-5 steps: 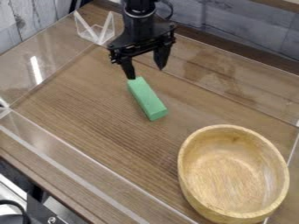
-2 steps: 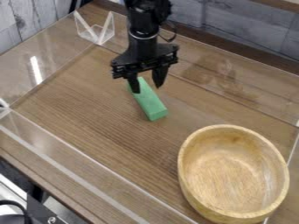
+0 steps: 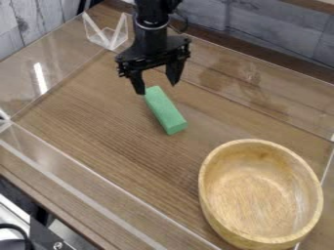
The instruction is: Put green object into wooden bowl
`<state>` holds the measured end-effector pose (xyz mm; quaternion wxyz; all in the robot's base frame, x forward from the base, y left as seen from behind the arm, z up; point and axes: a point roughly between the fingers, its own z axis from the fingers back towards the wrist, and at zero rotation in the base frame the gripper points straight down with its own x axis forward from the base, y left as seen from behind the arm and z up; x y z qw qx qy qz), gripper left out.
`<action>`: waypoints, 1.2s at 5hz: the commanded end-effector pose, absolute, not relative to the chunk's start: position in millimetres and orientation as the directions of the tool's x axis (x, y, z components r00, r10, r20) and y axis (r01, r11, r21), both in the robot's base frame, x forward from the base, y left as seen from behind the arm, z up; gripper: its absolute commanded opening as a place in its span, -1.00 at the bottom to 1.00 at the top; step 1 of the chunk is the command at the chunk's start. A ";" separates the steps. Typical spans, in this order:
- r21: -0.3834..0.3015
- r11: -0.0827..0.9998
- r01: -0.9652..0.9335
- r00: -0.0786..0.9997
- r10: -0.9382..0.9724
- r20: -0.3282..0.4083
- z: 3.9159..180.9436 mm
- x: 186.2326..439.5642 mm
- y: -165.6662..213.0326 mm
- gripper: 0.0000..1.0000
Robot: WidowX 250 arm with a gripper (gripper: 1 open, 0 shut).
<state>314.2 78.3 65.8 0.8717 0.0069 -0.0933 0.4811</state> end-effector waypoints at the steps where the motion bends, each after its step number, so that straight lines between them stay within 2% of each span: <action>1: -0.118 0.521 -0.846 0.490 0.844 0.216 85.2 325.0 85.3 1.00; 2: -0.091 0.466 -0.880 0.440 0.873 0.211 72.7 322.8 86.3 1.00; 4: -0.054 0.486 -0.872 0.469 0.863 0.189 53.5 324.9 77.9 1.00; 6: -0.041 0.501 -0.864 0.488 0.856 0.169 43.4 325.8 59.1 1.00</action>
